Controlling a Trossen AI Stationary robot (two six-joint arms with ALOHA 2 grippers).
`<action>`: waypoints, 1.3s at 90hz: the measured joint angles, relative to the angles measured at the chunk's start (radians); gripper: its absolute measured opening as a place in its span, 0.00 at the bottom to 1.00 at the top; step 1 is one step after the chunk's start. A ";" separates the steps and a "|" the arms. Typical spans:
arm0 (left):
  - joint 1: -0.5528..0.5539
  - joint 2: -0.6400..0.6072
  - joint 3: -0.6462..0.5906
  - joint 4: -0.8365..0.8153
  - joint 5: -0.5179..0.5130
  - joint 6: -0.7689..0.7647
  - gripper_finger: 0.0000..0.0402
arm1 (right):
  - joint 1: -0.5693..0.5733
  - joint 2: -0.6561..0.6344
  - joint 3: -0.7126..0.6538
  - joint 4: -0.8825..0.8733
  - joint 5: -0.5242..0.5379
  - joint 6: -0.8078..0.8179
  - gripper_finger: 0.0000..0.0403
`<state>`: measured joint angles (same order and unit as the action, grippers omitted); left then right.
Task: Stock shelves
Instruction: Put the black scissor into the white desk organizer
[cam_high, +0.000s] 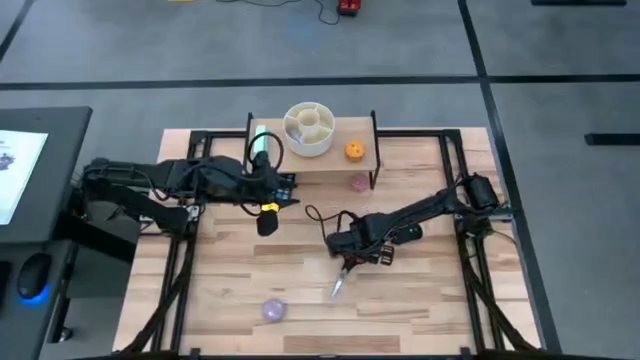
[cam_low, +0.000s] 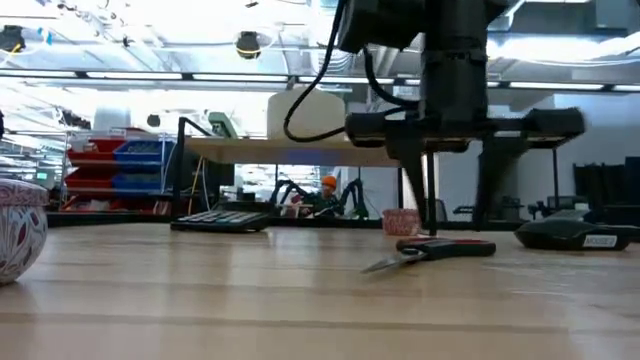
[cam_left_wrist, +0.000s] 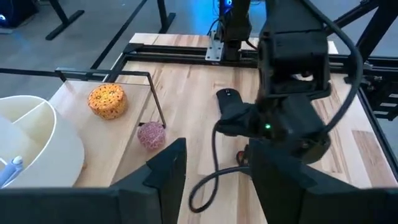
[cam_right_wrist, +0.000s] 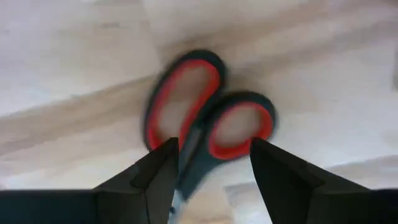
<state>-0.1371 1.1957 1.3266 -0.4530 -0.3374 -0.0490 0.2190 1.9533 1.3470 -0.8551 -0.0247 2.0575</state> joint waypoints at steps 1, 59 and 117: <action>0.000 0.000 0.000 0.000 0.000 0.000 0.38 | -0.001 0.000 -0.003 0.003 0.000 0.002 0.47; 0.000 0.000 0.000 0.000 0.002 -0.016 0.38 | -0.044 -0.007 -0.154 0.194 -0.006 -0.091 0.25; 0.000 0.000 0.000 0.000 -0.006 -0.016 0.38 | -0.025 -0.007 -0.054 0.088 0.107 -0.390 0.03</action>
<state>-0.1369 1.1957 1.3266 -0.4528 -0.3434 -0.0653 0.1941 1.9468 1.2933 -0.7670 0.0821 1.6676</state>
